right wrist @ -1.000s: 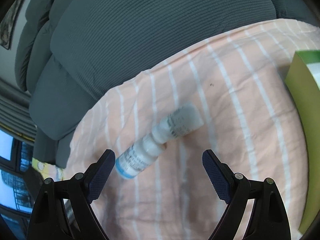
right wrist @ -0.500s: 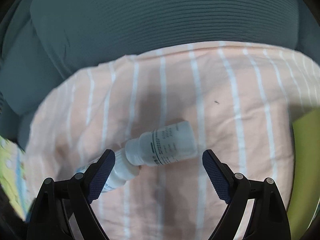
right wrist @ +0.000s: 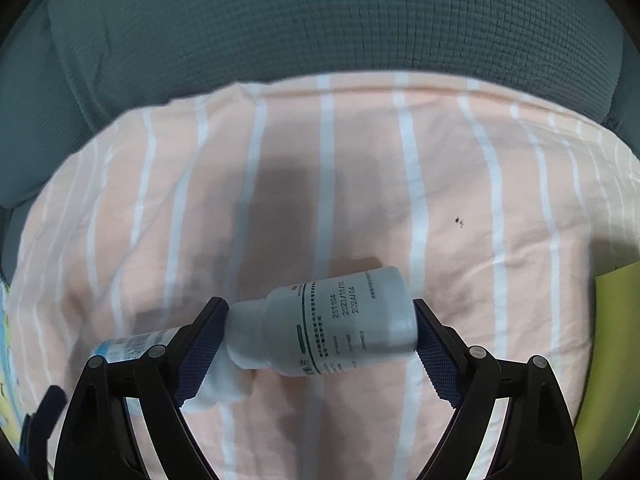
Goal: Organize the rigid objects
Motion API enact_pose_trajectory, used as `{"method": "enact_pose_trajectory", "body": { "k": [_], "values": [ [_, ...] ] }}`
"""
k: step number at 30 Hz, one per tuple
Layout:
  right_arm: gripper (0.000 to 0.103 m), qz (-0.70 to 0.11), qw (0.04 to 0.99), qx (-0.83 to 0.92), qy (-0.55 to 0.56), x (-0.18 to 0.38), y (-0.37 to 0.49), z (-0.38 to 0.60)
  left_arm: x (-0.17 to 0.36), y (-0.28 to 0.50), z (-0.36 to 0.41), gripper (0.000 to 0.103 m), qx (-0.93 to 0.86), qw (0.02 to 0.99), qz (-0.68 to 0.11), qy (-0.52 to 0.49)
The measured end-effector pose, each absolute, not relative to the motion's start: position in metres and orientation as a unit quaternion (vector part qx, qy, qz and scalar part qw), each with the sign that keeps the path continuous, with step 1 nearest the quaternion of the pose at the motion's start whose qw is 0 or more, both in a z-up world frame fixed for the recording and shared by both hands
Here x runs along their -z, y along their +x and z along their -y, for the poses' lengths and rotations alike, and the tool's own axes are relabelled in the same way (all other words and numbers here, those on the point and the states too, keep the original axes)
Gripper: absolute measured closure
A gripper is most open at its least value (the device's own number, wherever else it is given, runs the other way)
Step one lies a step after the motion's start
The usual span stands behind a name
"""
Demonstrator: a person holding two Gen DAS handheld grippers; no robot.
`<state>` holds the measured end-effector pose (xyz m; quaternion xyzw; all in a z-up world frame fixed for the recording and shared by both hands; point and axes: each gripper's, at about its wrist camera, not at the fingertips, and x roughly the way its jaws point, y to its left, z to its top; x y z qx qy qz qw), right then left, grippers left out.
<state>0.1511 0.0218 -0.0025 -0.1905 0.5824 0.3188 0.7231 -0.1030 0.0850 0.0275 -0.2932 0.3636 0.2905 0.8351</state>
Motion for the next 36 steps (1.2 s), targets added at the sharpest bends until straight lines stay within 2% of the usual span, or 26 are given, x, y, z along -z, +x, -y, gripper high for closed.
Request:
{"method": "enact_pose_trajectory", "body": {
  "k": [3,7,18,25,30,32,34,36],
  "values": [
    [0.015,-0.584,0.721,-0.306,-0.216,0.017,0.149,-0.023,-0.028,-0.105,-0.085,0.002,-0.290,0.835,-0.362,-0.295],
    [0.015,-0.577,0.732,-0.310,-0.188,0.012,0.152,-0.012,-0.029,-0.105,-0.085,0.002,-0.286,0.835,-0.364,-0.296],
    [0.015,-0.592,0.721,-0.341,-0.117,-0.039,0.135,0.081,-0.039,-0.111,-0.079,0.002,-0.279,0.839,-0.358,-0.299],
    [0.015,-0.633,0.672,-0.362,-0.130,-0.013,0.078,0.095,-0.034,-0.118,-0.066,0.002,-0.269,0.837,-0.366,-0.304],
    [0.015,-0.618,0.676,-0.362,-0.174,-0.006,0.061,0.087,-0.021,-0.126,-0.060,0.002,-0.268,0.827,-0.382,-0.313],
    [0.013,-0.615,0.675,-0.371,-0.169,-0.011,0.061,0.089,-0.019,-0.128,-0.059,0.002,-0.267,0.826,-0.383,-0.317],
    [0.006,-0.612,0.672,-0.386,-0.158,-0.018,0.061,0.096,-0.017,-0.130,-0.059,0.002,-0.264,0.823,-0.384,-0.323],
    [0.005,-0.611,0.672,-0.392,-0.145,-0.023,0.060,0.101,-0.015,-0.130,-0.057,0.002,-0.260,0.822,-0.386,-0.327]
  ]
}}
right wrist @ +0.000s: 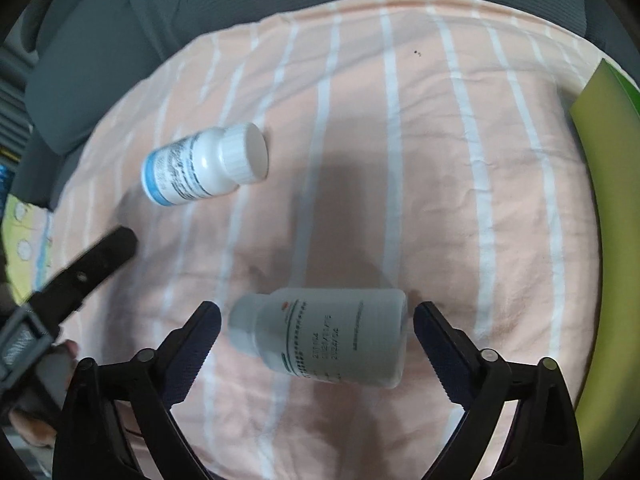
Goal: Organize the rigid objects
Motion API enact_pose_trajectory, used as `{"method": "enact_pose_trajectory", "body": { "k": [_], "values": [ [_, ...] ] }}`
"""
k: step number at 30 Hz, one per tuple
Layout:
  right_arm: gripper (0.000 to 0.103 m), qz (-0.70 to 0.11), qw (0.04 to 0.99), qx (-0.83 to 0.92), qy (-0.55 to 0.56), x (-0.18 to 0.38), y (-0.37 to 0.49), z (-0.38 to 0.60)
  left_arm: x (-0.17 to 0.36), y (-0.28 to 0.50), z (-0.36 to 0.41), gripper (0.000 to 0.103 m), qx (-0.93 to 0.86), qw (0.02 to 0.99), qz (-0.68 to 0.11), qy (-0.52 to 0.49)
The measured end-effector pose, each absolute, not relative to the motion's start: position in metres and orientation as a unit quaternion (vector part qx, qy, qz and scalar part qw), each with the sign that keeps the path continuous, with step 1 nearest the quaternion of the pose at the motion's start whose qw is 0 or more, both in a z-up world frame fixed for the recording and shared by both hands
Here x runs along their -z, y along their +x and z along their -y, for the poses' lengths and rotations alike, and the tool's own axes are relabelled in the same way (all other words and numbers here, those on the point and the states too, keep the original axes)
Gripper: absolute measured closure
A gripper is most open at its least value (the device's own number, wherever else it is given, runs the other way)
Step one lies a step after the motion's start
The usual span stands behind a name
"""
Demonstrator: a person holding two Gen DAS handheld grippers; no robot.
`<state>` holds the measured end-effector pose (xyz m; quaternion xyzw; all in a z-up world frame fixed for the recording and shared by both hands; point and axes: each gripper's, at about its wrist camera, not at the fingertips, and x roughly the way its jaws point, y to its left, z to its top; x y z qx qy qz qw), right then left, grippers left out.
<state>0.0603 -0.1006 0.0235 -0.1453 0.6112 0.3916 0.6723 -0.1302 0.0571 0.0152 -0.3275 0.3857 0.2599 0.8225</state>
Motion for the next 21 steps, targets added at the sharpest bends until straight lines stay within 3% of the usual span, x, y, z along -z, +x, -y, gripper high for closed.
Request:
{"method": "enact_pose_trajectory", "body": {
  "k": [8,12,15,21],
  "values": [
    [0.005,-0.606,0.679,-0.412,-0.049,-0.043,0.078,0.124,-0.003,-0.124,-0.021,0.005,-0.192,0.830,-0.399,-0.339],
    [0.021,-0.611,0.679,-0.406,-0.033,-0.044,0.080,0.130,0.009,-0.116,0.009,0.012,-0.138,0.831,-0.412,-0.347],
    [0.034,-0.624,0.666,-0.408,-0.030,-0.036,0.079,0.128,0.016,-0.106,0.024,0.026,-0.116,0.830,-0.422,-0.345],
    [0.035,-0.634,0.659,-0.403,-0.037,-0.027,0.077,0.125,0.025,-0.093,0.030,0.052,-0.083,0.824,-0.424,-0.367]
  ]
}}
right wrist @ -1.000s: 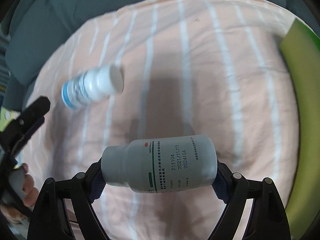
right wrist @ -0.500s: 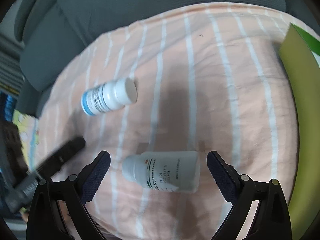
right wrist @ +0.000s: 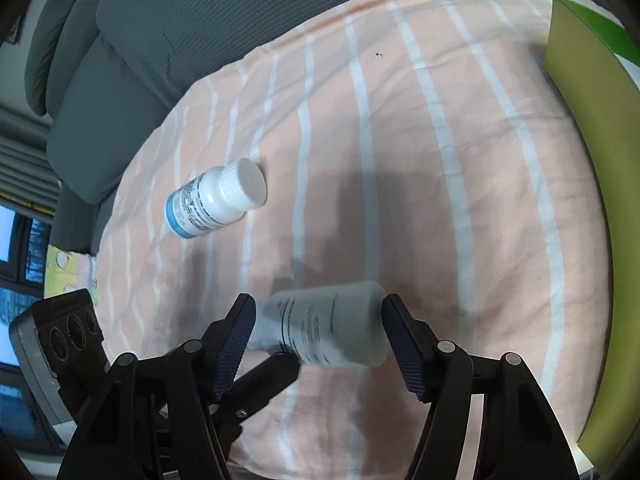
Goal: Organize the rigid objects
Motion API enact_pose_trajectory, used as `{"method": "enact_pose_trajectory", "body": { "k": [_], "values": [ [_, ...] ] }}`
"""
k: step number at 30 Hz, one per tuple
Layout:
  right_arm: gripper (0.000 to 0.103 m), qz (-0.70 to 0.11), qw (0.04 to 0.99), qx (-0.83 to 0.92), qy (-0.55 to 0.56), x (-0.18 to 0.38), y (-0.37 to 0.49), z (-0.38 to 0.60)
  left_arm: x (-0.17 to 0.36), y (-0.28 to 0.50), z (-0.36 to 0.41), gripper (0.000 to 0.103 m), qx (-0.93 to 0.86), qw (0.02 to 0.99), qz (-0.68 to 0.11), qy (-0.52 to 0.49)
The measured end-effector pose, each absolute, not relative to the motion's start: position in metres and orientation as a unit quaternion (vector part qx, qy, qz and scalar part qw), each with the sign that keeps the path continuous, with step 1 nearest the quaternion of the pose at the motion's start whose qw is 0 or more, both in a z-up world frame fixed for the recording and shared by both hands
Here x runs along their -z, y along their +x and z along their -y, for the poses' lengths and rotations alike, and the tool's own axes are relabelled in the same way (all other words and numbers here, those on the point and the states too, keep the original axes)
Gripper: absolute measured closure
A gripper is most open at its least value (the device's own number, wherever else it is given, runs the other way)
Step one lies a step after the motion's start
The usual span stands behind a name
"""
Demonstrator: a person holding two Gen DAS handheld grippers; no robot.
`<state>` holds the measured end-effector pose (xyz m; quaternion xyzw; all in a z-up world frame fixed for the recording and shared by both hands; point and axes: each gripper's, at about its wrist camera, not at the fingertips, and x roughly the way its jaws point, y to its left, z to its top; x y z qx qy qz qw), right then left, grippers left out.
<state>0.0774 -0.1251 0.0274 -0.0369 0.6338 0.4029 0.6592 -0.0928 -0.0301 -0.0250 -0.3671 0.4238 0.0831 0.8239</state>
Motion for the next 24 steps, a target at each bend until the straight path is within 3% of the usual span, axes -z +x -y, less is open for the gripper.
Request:
{"method": "enact_pose_trajectory", "body": {
  "k": [4,24],
  "values": [
    [0.037,-0.623,0.668,-0.403,-0.051,-0.031,0.070,0.122,0.014,-0.089,0.037,0.056,-0.109,0.838,-0.421,-0.329],
    [0.037,-0.525,0.752,-0.396,0.041,-0.123,0.097,0.193,-0.085,-0.038,0.094,0.056,-0.050,0.913,-0.345,-0.211]
  ]
}}
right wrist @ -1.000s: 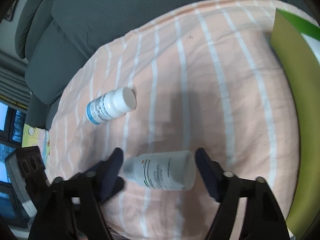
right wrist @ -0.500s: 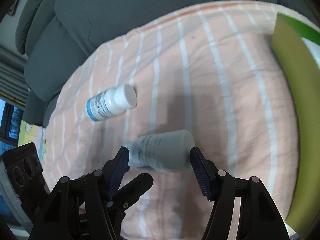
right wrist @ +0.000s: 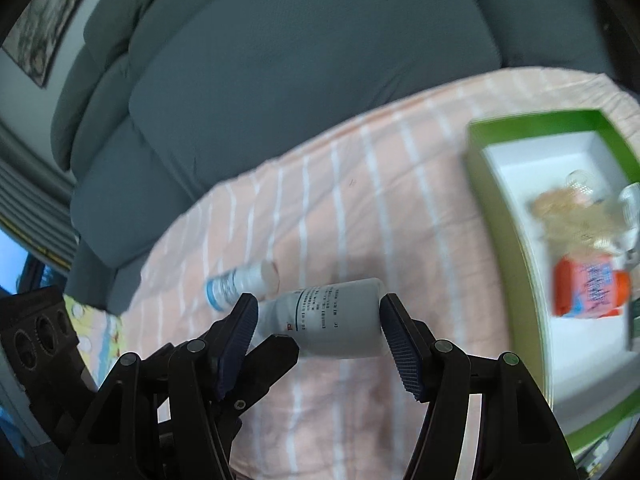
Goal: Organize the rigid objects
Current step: 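Carry the large white bottle over the white box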
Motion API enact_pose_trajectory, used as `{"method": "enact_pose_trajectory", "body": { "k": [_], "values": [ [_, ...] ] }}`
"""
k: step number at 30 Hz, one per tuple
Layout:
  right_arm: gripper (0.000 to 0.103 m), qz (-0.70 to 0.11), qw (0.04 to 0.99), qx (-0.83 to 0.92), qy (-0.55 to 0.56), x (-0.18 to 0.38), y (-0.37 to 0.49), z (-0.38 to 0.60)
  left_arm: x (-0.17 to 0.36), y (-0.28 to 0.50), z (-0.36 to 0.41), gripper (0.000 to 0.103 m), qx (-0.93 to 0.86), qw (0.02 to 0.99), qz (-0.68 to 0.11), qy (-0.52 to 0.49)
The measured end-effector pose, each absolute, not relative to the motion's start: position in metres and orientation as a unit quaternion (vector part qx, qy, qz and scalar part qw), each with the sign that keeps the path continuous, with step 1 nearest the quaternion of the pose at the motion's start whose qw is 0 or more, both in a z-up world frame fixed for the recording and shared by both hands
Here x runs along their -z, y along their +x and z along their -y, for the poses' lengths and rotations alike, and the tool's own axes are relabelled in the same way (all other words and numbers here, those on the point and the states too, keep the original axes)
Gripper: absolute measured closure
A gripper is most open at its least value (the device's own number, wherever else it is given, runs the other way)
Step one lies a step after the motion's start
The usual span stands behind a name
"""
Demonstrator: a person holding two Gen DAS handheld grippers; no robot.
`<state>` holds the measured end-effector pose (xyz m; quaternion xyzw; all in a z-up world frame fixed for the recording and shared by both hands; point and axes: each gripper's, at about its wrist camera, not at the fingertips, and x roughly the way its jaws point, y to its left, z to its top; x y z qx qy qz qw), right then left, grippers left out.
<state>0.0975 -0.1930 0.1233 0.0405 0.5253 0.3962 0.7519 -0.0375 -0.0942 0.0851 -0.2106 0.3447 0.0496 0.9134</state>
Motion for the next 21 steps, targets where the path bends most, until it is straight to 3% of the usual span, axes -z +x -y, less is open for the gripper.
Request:
{"method": "enact_pose_trajectory", "body": {
  "k": [8,21],
  "values": [
    [0.036,-0.491,0.796,-0.345,0.078,-0.149,0.121,0.251,-0.097,0.010,0.142,0.056,0.009,0.922,-0.347,-0.172],
    [0.036,-0.500,0.819,-0.247,0.132,-0.128,0.156,0.335,-0.070,0.074,0.205,0.056,0.095,0.899,-0.402,-0.146]
  ]
}}
